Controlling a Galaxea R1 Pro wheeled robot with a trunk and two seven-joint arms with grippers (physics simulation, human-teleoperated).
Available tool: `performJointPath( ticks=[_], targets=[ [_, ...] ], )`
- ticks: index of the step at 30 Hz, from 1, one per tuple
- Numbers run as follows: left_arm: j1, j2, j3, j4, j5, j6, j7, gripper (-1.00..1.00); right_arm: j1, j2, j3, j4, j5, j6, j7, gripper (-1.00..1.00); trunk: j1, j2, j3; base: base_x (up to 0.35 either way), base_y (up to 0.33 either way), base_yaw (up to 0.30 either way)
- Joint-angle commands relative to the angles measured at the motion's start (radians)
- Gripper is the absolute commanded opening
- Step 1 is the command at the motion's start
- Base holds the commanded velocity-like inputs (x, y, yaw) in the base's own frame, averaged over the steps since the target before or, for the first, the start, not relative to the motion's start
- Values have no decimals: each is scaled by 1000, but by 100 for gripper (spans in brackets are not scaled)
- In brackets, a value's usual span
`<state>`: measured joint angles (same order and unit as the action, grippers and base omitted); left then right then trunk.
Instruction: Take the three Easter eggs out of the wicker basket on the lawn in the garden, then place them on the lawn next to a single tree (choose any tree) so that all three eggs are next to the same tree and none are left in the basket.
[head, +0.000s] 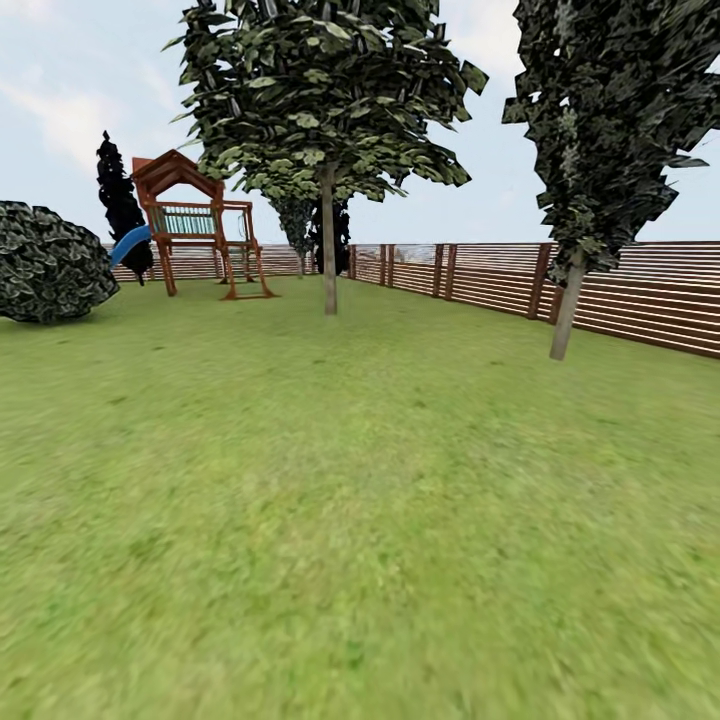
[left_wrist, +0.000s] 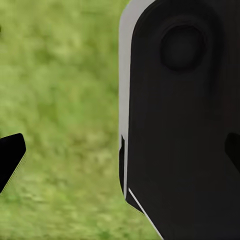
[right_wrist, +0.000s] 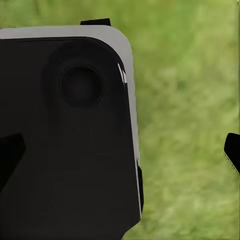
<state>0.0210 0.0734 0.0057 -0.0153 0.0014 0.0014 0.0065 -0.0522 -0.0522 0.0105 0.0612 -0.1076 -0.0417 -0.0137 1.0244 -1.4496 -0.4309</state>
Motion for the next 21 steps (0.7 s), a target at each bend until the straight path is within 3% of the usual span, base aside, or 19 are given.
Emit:
performJointPath(
  ticks=[1,21],
  targets=[
    [0,0,0,-2,0,0,1,100,-2,0,2,3,-10,-4,0,100,1,0,-1,325,0,0],
    [0,-1,0,-2,0,0,0,100,-2,1,2,3,-11,-4,0,100,1,0,-1,325,0,3]
  ],
)
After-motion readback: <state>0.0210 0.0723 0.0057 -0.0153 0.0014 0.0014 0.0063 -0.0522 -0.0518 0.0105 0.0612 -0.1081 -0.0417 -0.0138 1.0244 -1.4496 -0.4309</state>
